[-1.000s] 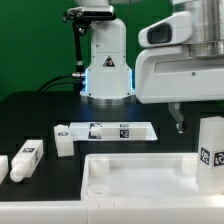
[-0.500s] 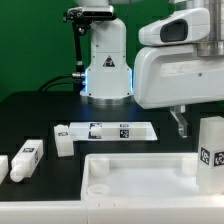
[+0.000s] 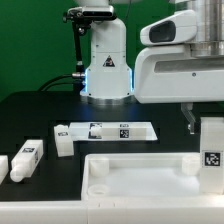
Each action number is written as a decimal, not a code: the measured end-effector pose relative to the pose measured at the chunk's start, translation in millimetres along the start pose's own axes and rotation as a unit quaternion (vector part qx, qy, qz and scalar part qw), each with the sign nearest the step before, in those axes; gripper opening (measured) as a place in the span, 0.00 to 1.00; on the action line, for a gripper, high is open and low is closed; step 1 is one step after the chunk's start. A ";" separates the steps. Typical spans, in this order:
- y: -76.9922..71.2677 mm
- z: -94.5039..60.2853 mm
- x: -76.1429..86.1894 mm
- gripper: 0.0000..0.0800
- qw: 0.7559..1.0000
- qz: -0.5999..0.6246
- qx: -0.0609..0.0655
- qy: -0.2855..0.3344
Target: Assemble desk
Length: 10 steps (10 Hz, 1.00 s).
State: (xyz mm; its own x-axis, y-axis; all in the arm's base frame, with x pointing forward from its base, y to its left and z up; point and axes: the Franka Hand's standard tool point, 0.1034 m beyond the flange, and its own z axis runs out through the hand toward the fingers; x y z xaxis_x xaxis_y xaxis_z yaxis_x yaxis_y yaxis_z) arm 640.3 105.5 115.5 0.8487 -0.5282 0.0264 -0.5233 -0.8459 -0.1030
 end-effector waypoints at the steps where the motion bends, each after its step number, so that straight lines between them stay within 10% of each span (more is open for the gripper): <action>1: -0.2 0.9 -1.9 0.36 0.991 0.131 0.001 0.002; 6: 2.0 0.5 -0.4 0.36 0.937 0.349 0.009 -0.007; 10: -4.7 2.0 -2.6 0.36 0.788 0.615 0.025 -0.027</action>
Offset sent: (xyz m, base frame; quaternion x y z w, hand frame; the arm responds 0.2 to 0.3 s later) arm 0.0000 0.0000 0.0000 0.0000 0.0000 0.1938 0.9810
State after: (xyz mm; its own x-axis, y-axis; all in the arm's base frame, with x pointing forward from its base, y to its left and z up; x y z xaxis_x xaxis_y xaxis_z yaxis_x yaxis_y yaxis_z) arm 640.6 111.0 113.9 -0.2940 -0.9412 -0.1662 -0.9500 0.3068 -0.0572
